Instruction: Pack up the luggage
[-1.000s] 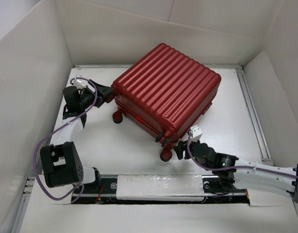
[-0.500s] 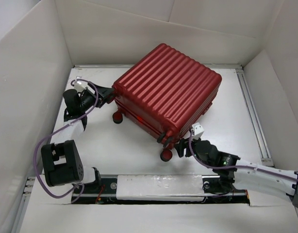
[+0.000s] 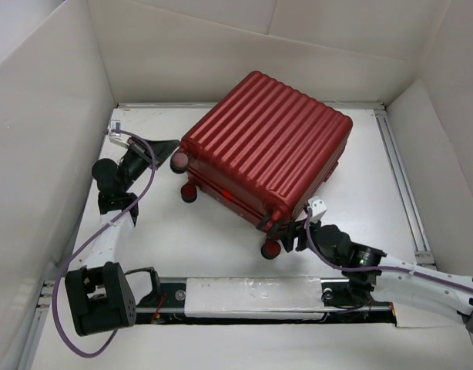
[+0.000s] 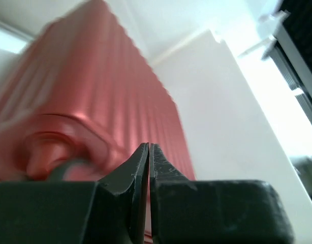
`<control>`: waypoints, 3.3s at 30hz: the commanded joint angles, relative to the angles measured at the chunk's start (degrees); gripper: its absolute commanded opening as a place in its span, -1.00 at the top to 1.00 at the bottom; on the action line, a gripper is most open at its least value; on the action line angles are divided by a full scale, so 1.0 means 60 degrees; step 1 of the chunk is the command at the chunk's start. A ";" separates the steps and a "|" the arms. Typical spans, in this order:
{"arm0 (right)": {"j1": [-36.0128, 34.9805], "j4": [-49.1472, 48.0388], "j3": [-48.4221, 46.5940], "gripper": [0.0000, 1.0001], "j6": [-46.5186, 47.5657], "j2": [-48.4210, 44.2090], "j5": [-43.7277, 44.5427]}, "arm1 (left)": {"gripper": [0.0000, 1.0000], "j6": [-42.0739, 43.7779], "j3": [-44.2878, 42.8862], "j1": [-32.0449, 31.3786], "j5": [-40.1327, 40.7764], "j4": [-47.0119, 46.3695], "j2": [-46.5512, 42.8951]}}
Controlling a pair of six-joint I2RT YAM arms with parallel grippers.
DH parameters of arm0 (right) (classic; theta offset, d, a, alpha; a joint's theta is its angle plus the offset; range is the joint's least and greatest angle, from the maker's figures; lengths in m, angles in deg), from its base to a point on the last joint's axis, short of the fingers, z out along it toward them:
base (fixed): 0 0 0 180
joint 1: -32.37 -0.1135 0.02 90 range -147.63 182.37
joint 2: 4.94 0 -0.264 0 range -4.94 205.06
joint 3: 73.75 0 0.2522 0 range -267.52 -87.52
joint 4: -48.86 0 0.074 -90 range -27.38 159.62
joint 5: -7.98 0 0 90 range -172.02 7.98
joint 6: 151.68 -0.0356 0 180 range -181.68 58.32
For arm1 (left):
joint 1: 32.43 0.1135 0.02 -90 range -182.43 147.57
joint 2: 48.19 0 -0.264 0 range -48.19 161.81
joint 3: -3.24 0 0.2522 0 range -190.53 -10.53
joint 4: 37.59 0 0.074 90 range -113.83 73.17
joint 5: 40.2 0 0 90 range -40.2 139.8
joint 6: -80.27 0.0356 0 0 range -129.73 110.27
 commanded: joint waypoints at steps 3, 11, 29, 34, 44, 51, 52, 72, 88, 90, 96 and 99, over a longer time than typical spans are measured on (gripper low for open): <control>0.0057 -0.0694 -0.0223 -0.37 0.0205 0.0223 0.0283 | 1.00 -0.0763 0.0143 -0.0063 -0.0937 -0.1462 -0.0597; 0.0057 -0.0854 -0.0575 0.75 0.0104 0.1074 0.1029 | 1.00 -0.0646 0.0143 -0.0063 -0.1025 -0.1273 -0.0567; 0.0057 0.1151 -0.0150 1.00 -0.0820 -0.2044 0.1719 | -0.67 0.1099 0.0595 0.0434 0.1188 0.3110 -0.1053; 0.0057 0.1239 -0.0150 1.00 -0.0820 -0.2178 0.1513 | -0.67 0.0658 0.0876 0.0523 0.0514 0.2039 -0.0466; 0.0057 0.1239 -0.0238 1.00 -0.0820 -0.1636 0.1235 | -0.65 -0.0175 0.0964 0.0523 0.0089 0.0620 0.0104; 0.0057 0.1152 -0.0150 1.00 -0.0820 -0.1724 0.1133 | -0.52 -0.1786 0.1066 0.0334 -0.0336 -0.0935 0.1204; 0.0057 0.1152 -0.0150 1.00 -0.0820 -0.1724 0.1133 | -0.52 -0.1904 0.1066 0.0333 -0.0249 -0.1022 0.1291; 0.0057 0.1152 -0.0150 1.00 -0.0820 -0.1724 0.0957 | -0.59 -0.4203 0.2267 0.0567 -0.0058 -0.3539 0.2374; 0.0057 0.0655 -0.0150 1.00 -0.0820 -0.1416 0.0767 | 0.18 -0.5317 0.1901 0.0304 0.0045 -0.5108 0.3341; 0.0057 0.0566 -0.0150 1.00 -0.0733 -0.1169 0.0636 | 0.60 -0.5581 0.1813 0.0216 0.0045 -0.5619 0.3532; -0.0030 0.0068 -0.0150 1.00 -0.0631 -0.0816 -0.0535 | 1.00 -0.6197 0.2076 0.0128 0.0147 -0.7320 0.3696; -0.0381 -0.0020 -0.0238 1.00 -0.0630 -0.0816 -0.1195 | 1.00 -0.6344 0.2077 0.0302 0.0046 -0.7424 0.3081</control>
